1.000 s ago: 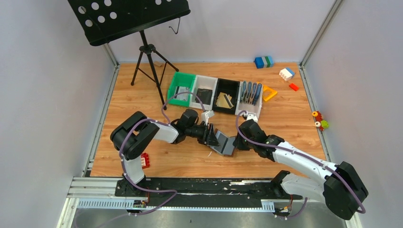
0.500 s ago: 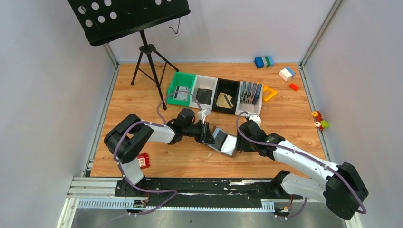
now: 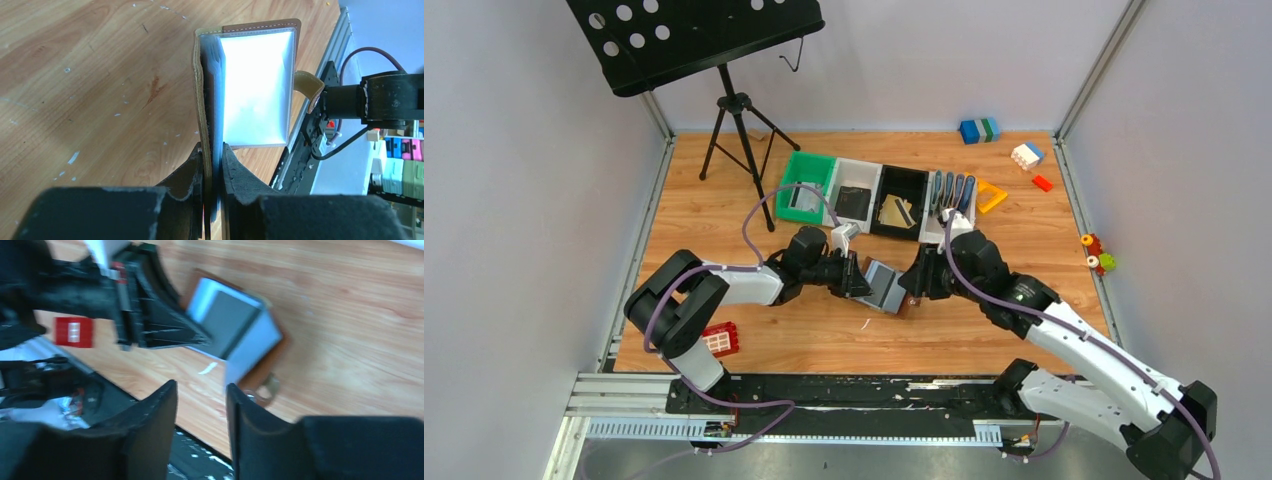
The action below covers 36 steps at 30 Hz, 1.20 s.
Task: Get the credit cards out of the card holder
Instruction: Remove the credit card from the card holder.
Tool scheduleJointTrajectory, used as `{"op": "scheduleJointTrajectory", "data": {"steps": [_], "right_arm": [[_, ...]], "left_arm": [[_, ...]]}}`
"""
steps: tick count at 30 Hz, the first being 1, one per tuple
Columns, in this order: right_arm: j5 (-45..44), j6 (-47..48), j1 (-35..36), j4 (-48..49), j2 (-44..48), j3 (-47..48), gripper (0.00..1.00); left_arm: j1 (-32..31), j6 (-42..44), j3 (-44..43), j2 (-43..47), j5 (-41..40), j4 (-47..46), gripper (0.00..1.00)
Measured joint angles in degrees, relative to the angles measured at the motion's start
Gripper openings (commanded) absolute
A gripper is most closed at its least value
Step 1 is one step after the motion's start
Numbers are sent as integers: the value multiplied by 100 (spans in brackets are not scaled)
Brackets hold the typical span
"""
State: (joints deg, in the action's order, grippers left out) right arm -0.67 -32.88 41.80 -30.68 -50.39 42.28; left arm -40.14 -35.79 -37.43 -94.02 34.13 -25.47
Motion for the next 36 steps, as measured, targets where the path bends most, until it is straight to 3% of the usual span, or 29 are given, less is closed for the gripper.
{"op": "scheduleJointTrajectory", "data": {"steps": [2, 4, 10, 14, 20, 27, 36], "right_arm": [[302, 22, 55, 232, -160, 151, 8], [533, -2, 157, 470, -472, 297, 0], [702, -111, 420, 931, -1550, 393, 0], [352, -262, 417, 1003, -2000, 323, 0], [245, -415, -52, 1360, -2194, -369, 0], [785, -586, -525, 2046, -1963, -1290, 14], [1335, -584, -542, 2573, -824, -1434, 30]], "left_arm": [[0, 24, 2, 7, -52, 50, 7], [0, 37, 4, 7, -87, 94, 6], [0, 33, 26, 7, -96, 94, 6], [0, 13, 31, 7, -33, 76, 6], [0, 9, 129, 70, -11, 81, 6], [42, -173, 208, 168, 118, -46, 5], [83, -767, 330, 442, 354, -142, 5]]}}
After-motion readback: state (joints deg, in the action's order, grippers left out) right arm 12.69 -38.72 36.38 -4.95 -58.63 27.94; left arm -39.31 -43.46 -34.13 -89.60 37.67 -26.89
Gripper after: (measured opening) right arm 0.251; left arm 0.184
